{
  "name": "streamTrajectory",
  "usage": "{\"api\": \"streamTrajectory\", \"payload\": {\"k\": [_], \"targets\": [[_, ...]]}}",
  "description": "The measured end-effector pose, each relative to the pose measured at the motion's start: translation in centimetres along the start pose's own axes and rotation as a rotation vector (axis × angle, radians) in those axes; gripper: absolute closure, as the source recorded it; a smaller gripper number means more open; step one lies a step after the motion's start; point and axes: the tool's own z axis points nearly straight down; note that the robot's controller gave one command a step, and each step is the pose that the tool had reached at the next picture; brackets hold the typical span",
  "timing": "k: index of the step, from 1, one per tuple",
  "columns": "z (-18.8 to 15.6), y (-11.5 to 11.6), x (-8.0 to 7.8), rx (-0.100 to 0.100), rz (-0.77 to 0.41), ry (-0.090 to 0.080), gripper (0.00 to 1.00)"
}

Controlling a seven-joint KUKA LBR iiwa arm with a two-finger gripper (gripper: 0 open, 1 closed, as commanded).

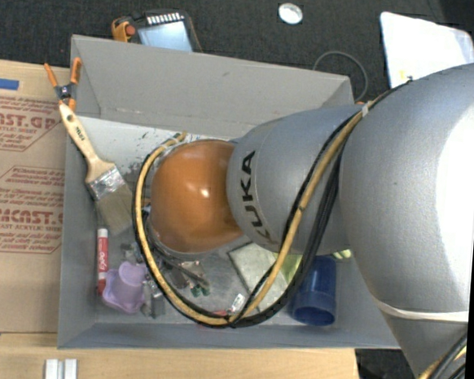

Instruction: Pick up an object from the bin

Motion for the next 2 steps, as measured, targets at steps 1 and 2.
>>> {"api": "streamTrajectory", "payload": {"k": [1, 2], "targets": [[-2.5, 0.0, 0.1, 0.0, 0.0, 0.005, 1.0], [-6.1, 0.0, -0.1, 0.0, 0.0, 0.001, 1.0]]}}
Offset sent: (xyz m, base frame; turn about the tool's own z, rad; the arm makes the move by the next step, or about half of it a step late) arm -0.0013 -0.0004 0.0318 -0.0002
